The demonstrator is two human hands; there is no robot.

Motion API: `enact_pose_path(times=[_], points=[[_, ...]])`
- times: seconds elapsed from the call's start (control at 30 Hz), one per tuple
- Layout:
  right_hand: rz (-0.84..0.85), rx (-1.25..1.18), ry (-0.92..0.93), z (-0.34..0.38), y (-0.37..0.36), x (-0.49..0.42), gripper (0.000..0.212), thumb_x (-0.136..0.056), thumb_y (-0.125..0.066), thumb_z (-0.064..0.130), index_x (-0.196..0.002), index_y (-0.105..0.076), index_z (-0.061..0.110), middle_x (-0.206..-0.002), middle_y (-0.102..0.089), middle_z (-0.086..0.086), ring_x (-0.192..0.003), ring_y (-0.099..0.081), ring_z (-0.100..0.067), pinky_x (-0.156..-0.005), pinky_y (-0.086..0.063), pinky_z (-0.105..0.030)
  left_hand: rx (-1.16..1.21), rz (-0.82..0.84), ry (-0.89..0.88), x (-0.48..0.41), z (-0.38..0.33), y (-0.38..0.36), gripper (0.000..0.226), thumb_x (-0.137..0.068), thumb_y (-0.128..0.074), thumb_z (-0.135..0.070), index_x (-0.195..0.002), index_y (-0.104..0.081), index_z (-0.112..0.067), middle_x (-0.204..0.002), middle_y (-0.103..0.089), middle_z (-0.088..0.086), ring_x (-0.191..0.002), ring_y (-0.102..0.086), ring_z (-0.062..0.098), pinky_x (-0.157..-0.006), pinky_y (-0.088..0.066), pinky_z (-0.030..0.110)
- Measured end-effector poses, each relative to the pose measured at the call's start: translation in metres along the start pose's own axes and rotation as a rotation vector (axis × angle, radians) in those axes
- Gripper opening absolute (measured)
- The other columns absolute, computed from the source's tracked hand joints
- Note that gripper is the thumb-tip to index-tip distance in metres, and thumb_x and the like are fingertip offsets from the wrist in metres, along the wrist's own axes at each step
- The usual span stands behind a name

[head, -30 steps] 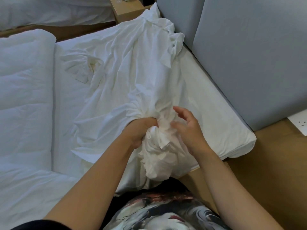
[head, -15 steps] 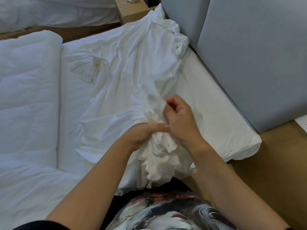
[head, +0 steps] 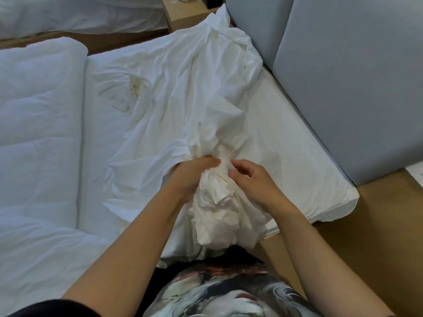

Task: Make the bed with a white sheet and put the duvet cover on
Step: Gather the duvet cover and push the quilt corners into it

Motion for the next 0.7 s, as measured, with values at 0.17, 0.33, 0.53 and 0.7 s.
enact_pose_path(times=[0.17,0.33,0.53,0.7], points=[[-0.174,0.079,0.104,0.006,-0.003,-0.003,0.021,-0.091,-0.056,0.013,-0.073,-0.059,0.021,-0.072,-0.06,0.008,-0.06,-0.052,0.008,-0.06,-0.041,-0.004,-0.018,-0.031,0.011,0.0,-0.001,0.003,0.016,-0.075,-0.072,-0.01,-0.09,-0.064,-0.012,-0.071,-0.073,-0.001,-0.065,-0.071,0.013,-0.051,-0.053,0.022],[-0.279,-0.232,0.207,0.045,0.005,-0.009,0.025,-0.093,-0.053,0.011,-0.069,-0.052,0.018,-0.067,-0.052,0.005,-0.063,-0.047,-0.004,-0.062,-0.043,-0.018,-0.023,0.067,-0.023,0.004,-0.01,-0.001,0.048,-0.056,-0.08,-0.025,-0.101,-0.065,-0.016,-0.09,-0.075,-0.001,-0.086,-0.071,0.017,-0.069,-0.054,0.027],[0.036,-0.186,0.195,0.07,-0.017,-0.022,0.026,-0.091,-0.056,0.006,-0.067,-0.053,0.015,-0.064,-0.051,0.0,-0.06,-0.048,-0.007,-0.057,-0.043,-0.02,-0.052,0.211,-0.021,0.009,-0.015,-0.014,0.051,-0.062,-0.071,-0.033,-0.108,-0.061,-0.015,-0.092,-0.074,0.0,-0.088,-0.07,0.013,-0.069,-0.055,0.022],[0.015,-0.431,0.057,0.05,-0.017,-0.018,0.022,-0.092,-0.054,0.006,-0.079,-0.065,0.02,-0.075,-0.066,0.008,-0.074,-0.062,-0.009,-0.068,-0.052,-0.022,0.031,0.033,0.008,0.003,-0.004,-0.003,0.032,-0.071,-0.071,-0.011,-0.102,-0.065,-0.005,-0.091,-0.071,0.01,-0.087,-0.068,0.023,-0.07,-0.054,0.03]])
Point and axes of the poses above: each hand's wrist, its own x-axis away from the middle knuckle, its own y-axis out of the back of the hand, z = x × y, the point moved 4 cm from there along -x, towards the middle knuckle
